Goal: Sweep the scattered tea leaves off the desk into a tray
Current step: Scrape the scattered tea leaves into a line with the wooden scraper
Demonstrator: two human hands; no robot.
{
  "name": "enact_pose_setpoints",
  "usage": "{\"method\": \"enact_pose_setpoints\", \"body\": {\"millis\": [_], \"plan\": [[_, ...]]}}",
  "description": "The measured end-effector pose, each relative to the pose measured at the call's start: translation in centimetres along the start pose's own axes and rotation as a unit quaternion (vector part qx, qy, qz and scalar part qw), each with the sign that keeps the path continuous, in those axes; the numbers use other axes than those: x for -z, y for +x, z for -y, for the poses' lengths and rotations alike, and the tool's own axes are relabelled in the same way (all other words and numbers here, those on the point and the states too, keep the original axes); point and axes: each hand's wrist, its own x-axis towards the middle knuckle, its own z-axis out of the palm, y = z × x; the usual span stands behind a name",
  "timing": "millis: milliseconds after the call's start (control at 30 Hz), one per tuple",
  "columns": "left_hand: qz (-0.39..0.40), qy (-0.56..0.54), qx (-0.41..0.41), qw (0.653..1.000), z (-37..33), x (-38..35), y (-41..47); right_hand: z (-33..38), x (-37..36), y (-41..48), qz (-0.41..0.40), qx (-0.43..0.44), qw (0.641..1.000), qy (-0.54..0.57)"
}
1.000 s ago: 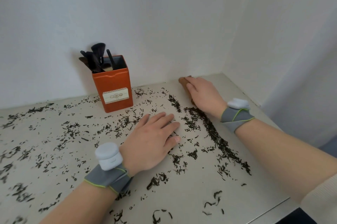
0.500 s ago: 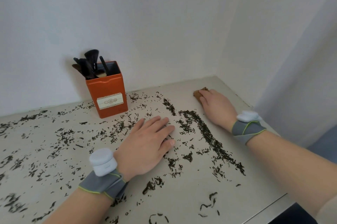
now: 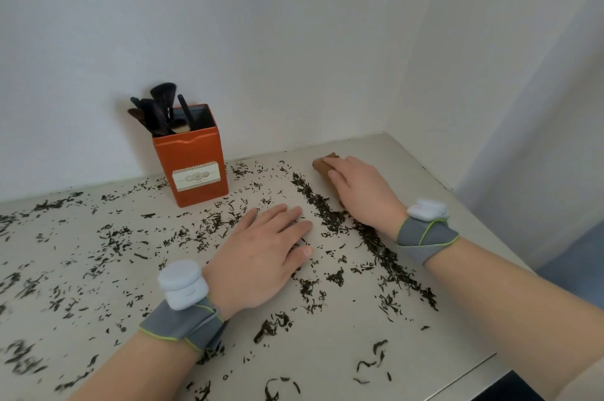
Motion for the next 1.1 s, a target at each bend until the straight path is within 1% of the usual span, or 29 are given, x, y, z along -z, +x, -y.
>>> {"method": "enact_pose_setpoints", "body": {"millis": [100, 200, 333, 400, 500, 733, 833, 967, 1100], "plan": [[0.001, 0.001, 0.000, 1.000, 0.1, 0.0, 0.1, -2.5, 1.7, -0.6, -0.027, -0.027, 0.999, 0.004], [-0.002, 0.001, -0.001, 1.000, 0.1, -0.1, 0.0, -5.7, 3.1, -1.9, -0.034, -0.058, 0.998, -0.008], [-0.002, 0.000, -0.001, 1.000, 0.1, -0.2, 0.1, -8.3, 3.3, -3.9, -0.005, -0.089, 0.995, -0.042], [-0.003, 0.000, -0.002, 1.000, 0.2, -0.2, 0.2, -8.2, 2.7, -4.7, 0.007, -0.088, 0.994, -0.066], [-0.004, 0.001, -0.002, 1.000, 0.3, -0.3, 0.1, -6.5, 1.7, -5.1, 0.001, -0.071, 0.994, -0.084], [-0.002, -0.001, -0.003, 1.000, 0.4, -0.4, 0.1, -0.5, -0.7, -4.9, 0.000, 0.005, 0.998, -0.061], [-0.002, -0.003, -0.002, 1.000, 0.4, -0.4, 0.2, 0.9, -1.2, -4.6, 0.012, 0.021, 0.999, -0.042], [-0.011, 0.006, -0.004, 1.000, 0.3, -0.3, 0.1, 0.5, -0.1, -4.2, 0.014, 0.004, 1.000, -0.002], [-0.005, 0.004, -0.004, 1.000, 0.3, -0.3, 0.1, -3.2, 2.4, -4.7, -0.011, -0.041, 0.999, -0.001]]}}
